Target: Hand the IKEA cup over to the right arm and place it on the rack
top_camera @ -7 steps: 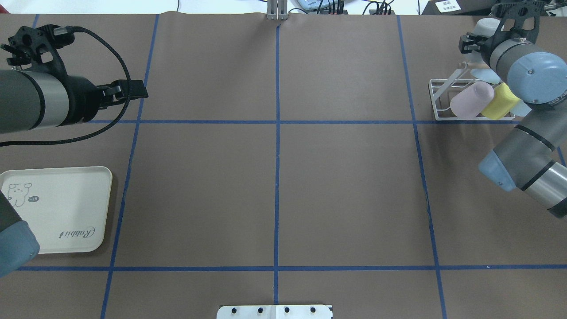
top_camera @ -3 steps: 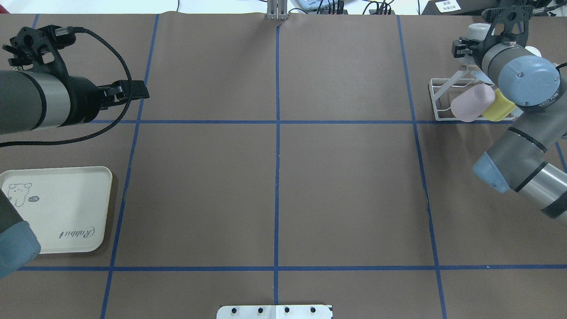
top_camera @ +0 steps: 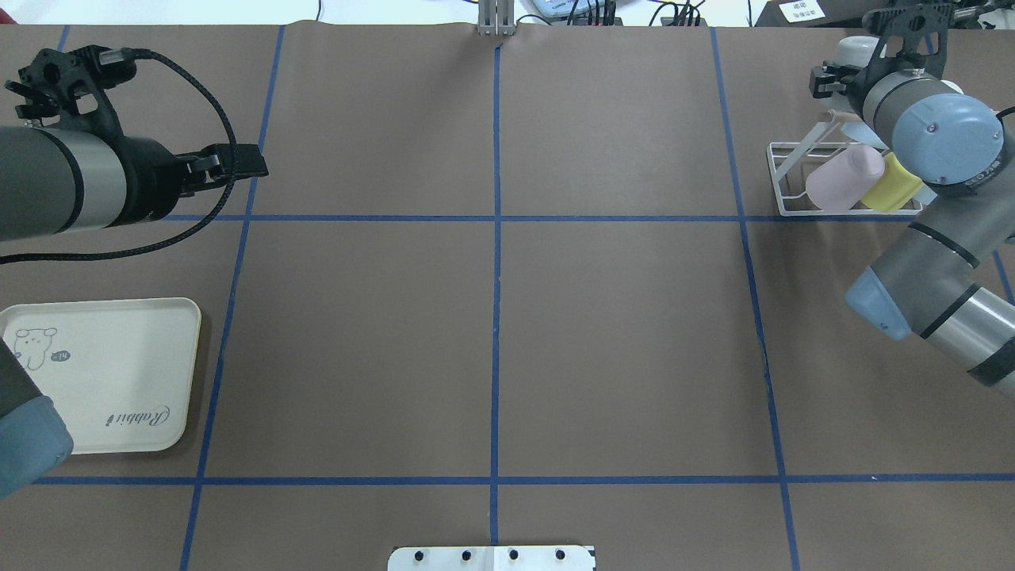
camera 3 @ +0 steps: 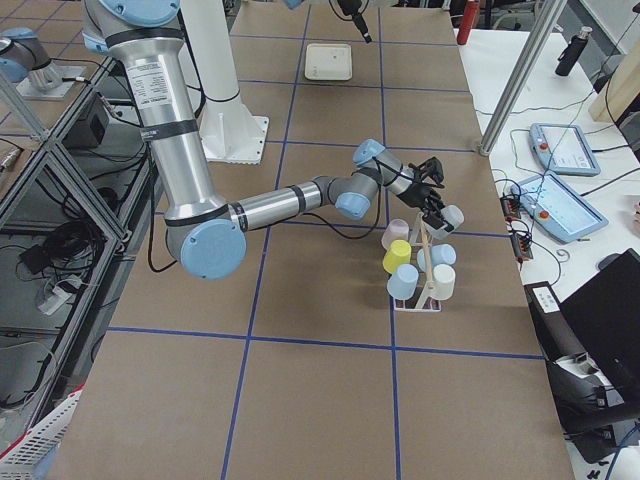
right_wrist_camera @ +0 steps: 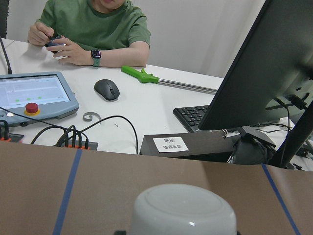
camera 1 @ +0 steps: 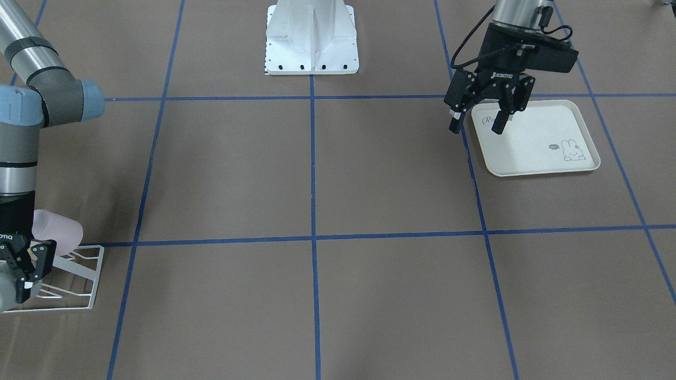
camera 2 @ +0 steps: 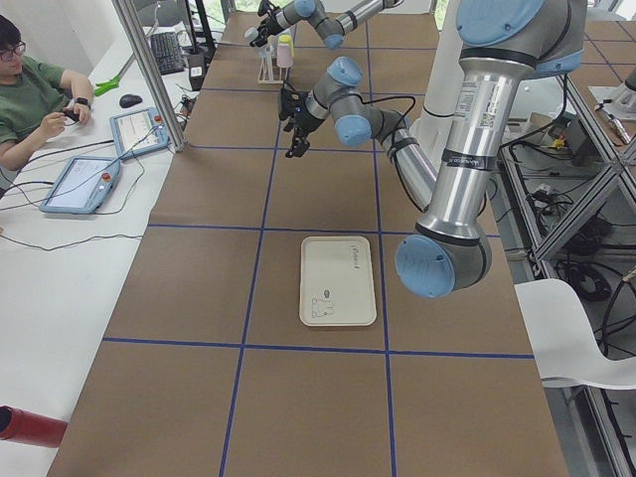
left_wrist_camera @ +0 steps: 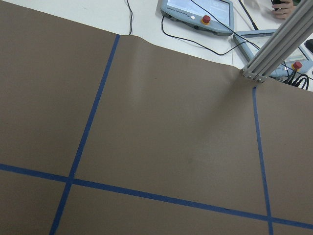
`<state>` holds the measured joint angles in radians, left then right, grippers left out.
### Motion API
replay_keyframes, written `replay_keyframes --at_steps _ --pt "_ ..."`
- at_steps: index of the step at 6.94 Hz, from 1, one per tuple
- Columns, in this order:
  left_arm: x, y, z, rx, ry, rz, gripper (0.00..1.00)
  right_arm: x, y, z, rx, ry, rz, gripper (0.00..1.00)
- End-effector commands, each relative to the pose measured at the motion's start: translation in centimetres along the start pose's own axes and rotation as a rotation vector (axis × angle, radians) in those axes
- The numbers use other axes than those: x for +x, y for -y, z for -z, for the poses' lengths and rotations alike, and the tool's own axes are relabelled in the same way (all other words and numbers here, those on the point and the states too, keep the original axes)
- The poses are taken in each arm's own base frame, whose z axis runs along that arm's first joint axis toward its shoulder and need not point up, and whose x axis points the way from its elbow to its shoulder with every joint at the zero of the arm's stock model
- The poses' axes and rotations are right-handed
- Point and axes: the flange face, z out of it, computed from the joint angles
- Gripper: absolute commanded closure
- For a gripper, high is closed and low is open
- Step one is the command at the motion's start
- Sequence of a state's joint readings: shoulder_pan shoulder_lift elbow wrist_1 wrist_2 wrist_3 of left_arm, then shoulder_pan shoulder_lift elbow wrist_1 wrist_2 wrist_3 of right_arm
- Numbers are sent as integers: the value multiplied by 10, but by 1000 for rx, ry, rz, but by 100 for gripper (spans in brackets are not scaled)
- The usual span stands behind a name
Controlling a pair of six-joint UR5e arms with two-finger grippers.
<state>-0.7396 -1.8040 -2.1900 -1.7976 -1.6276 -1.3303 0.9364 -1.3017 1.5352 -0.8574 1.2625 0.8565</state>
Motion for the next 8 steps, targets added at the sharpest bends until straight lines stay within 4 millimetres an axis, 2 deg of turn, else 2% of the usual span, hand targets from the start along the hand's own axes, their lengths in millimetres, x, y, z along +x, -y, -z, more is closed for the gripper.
replay_keyframes --at_steps 1,3,6,8 --pt "1 0 0 0 -2 1 0 8 8 -3 7 -15 12 100" --pt "1 -1 -1 -3 -1 0 0 2 14 -8 12 -14 10 100" --pt "1 -2 0 -13 -4 0 0 2 7 -21 -4 -31 12 100" --pt "1 -2 0 -13 -4 0 0 2 5 -21 -7 -30 10 100"
